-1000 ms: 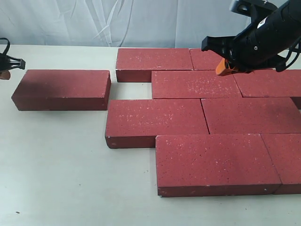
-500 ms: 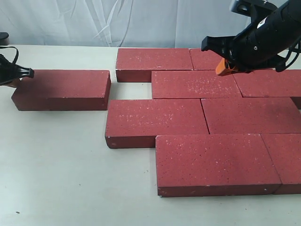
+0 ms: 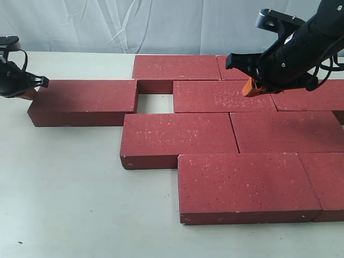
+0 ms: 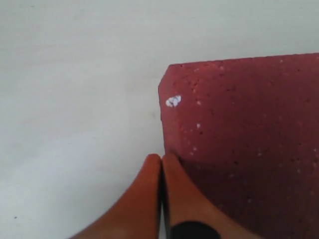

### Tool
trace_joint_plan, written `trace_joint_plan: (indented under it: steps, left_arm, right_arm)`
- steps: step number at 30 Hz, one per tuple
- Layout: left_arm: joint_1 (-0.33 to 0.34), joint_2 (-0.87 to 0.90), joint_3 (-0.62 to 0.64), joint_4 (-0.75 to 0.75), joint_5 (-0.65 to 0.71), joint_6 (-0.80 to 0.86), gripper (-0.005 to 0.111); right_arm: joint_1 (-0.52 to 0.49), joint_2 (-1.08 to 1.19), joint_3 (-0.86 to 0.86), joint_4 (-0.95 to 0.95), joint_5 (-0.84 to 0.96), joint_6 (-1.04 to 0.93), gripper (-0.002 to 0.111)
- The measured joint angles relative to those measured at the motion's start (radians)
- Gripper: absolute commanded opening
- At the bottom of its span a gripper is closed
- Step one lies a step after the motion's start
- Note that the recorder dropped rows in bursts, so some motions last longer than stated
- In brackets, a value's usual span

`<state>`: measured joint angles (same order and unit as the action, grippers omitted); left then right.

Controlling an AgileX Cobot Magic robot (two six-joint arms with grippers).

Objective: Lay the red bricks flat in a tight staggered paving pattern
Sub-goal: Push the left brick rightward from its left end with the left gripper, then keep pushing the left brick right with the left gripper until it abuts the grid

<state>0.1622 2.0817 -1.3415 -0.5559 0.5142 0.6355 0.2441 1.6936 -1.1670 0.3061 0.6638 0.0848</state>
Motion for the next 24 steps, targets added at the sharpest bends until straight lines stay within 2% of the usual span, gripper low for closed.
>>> trace_joint_plan:
  steps: [24]
  left_arm:
    - [-0.143, 0.0, 0.0, -0.093, 0.023, 0.021, 0.0]
  right_arm:
    - [0.0, 0.007, 0.0, 0.008, -0.006, 0.0, -0.001]
